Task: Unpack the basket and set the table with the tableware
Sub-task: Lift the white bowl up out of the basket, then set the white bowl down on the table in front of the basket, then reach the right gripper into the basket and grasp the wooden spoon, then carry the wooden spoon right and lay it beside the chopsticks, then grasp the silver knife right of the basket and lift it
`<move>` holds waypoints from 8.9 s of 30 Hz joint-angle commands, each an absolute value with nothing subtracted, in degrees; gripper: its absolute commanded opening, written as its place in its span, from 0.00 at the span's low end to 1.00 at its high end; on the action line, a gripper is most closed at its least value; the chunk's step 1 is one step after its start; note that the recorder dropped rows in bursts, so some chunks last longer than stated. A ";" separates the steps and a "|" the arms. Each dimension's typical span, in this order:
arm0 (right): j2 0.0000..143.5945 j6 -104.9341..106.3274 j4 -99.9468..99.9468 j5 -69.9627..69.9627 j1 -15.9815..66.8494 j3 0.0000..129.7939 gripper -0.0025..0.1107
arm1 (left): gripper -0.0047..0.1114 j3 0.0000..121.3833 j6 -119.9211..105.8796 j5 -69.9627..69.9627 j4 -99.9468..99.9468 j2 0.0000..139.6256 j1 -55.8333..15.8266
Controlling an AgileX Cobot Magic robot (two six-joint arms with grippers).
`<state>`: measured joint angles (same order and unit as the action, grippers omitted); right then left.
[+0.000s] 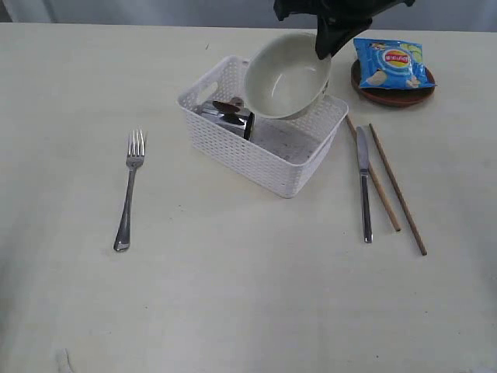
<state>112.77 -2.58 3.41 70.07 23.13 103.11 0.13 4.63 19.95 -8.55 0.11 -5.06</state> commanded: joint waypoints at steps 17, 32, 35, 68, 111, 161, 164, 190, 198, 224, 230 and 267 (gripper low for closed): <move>105.08 0.00 3.60 69.96 21.30 104.71 0.02 | 0.04 0.00 4.76 19.92 -8.57 0.00 -5.35; 92.93 11.42 29.12 69.96 24.94 80.06 0.02 | 0.04 0.00 4.76 19.92 -8.57 0.00 -5.35; 92.93 13.50 32.50 66.83 27.65 70.87 0.02 | 0.04 0.00 4.76 19.92 -8.57 0.00 -5.35; 92.50 22.31 39.98 43.27 28.13 49.26 0.40 | 0.04 0.00 4.76 19.92 -8.57 0.00 -5.35; 106.41 64.36 31.56 28.75 32.11 71.88 0.61 | 0.04 0.00 4.76 19.92 -8.57 0.00 -5.35; 75.76 8.42 -4.01 48.91 21.73 74.42 0.02 | 0.04 0.00 4.76 19.92 -8.81 0.00 -5.35; 75.55 4.40 -1.98 55.40 17.78 76.36 0.02 | 0.04 0.00 4.76 19.92 -8.81 0.00 -5.35; 99.60 5.63 14.26 69.96 10.36 77.25 0.02 | 0.04 0.00 4.76 19.92 -8.81 0.00 -5.35; 106.39 6.93 16.60 69.96 5.55 77.25 0.02 | 0.04 0.00 4.76 19.92 -8.81 0.00 -5.35; 108.02 14.73 23.73 67.97 5.99 80.48 0.38 | 0.04 0.00 4.76 19.92 -8.81 0.00 -5.35; 108.02 8.43 14.89 63.35 13.62 75.15 0.36 | 0.04 0.00 4.76 19.92 -8.38 0.00 -5.35; 111.95 -5.32 7.36 34.57 17.44 57.85 0.25 | 0.04 0.00 4.76 19.92 -8.51 0.00 -5.35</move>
